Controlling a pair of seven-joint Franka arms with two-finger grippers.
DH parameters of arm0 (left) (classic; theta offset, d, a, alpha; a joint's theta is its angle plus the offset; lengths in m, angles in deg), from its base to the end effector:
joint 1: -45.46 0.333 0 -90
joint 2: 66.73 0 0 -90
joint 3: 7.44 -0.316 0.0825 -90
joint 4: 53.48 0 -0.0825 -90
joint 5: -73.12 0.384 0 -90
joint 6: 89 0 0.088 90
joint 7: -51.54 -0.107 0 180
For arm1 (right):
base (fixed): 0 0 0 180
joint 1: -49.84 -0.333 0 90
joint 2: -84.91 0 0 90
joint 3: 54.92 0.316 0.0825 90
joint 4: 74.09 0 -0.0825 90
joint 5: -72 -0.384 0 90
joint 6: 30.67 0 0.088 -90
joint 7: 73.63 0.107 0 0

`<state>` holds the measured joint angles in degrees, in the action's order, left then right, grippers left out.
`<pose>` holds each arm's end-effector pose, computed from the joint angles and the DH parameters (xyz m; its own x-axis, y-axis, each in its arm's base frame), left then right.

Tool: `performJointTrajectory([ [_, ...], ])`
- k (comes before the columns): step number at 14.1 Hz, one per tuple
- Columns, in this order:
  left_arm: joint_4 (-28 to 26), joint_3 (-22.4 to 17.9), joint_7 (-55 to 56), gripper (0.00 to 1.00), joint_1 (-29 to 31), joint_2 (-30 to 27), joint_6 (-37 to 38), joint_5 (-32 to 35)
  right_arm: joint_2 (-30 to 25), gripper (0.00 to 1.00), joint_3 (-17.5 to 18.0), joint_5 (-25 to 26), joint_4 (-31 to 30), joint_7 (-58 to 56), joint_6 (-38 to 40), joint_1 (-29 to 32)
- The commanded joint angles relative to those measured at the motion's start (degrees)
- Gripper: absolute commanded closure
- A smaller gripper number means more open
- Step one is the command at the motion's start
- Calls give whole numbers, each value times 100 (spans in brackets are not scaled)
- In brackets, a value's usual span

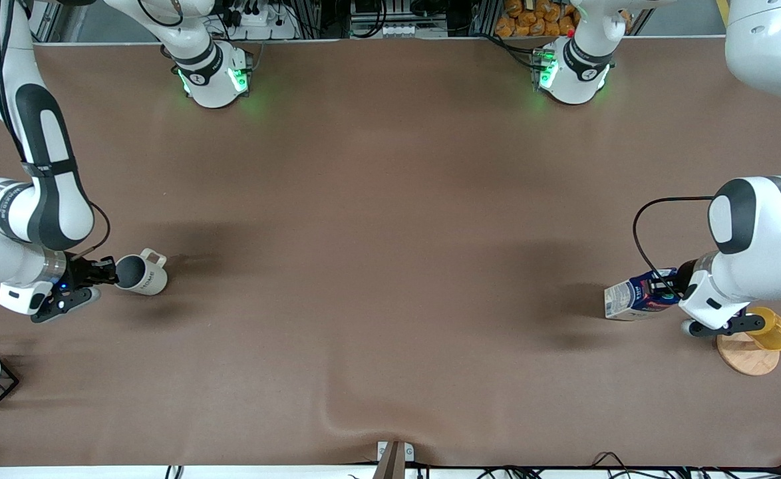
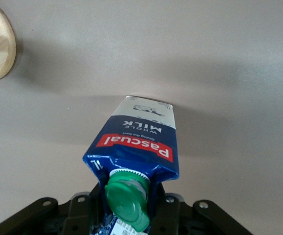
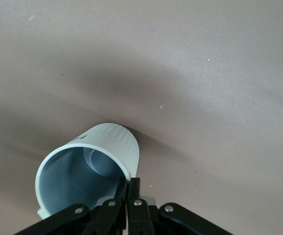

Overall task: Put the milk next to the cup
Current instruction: 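Close the right gripper on the mug while the left gripper grips the carton, then carry the mug to the table middle while the left gripper carries the carton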

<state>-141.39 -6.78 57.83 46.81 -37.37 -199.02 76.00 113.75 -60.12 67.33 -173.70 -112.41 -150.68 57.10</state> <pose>0.6797 0.0128 0.3482 0.9870 0.1050 -0.1214 0.0992 -0.9937 -0.0526 0.6348 -0.1312 0.2782 0.9057 0.4119 -0.0999 0.4019 -0.9095 -0.1062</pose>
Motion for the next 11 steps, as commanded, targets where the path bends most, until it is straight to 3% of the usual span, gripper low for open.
performJointTrajectory([
  [1, 28, -5, -31, 71, -118, -184, 77, -42, -98, 100, 62, -17, 423, 544, 738, -101],
  [8, 37, 91, -23, 71, -311, -580, 499, -104, -238, 100, 63, -350, 767, 2459, 1163, -1058],
  [11, 37, 188, 21, 71, -346, -703, 578, -113, -230, 100, 71, -832, 846, 3619, 1120, -1743],
])
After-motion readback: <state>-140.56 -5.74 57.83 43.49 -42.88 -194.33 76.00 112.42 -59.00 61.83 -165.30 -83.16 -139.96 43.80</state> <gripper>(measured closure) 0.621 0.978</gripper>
